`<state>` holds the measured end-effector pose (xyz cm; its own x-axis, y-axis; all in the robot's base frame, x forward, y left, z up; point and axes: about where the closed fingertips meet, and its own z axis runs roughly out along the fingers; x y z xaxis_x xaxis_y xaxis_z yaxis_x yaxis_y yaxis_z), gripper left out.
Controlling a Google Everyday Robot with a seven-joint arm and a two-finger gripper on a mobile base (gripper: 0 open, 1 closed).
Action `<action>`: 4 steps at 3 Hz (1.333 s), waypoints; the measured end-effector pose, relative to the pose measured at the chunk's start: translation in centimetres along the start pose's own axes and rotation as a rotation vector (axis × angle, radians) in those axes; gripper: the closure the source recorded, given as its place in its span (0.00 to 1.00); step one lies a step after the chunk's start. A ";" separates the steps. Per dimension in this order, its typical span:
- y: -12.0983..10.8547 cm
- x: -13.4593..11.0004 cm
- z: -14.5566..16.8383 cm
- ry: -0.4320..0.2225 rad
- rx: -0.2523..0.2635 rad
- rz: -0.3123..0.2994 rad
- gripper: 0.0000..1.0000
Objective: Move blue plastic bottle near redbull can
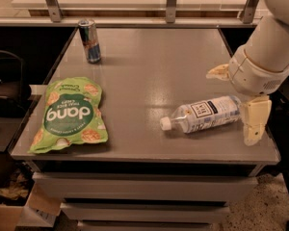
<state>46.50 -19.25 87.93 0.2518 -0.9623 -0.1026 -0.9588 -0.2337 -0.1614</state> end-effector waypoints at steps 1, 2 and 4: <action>-0.2 0.0 2.0 0.040 -0.028 -0.051 0.00; -0.4 -0.3 3.2 0.067 -0.043 -0.089 0.17; -1.2 -0.6 4.4 0.092 -0.068 -0.125 0.64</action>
Offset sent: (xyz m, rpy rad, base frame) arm 0.0122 0.0136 -0.0446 -0.1272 0.0233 0.1221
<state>48.06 -17.82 83.82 0.3595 -0.9331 0.0045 -0.9283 -0.3581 -0.1004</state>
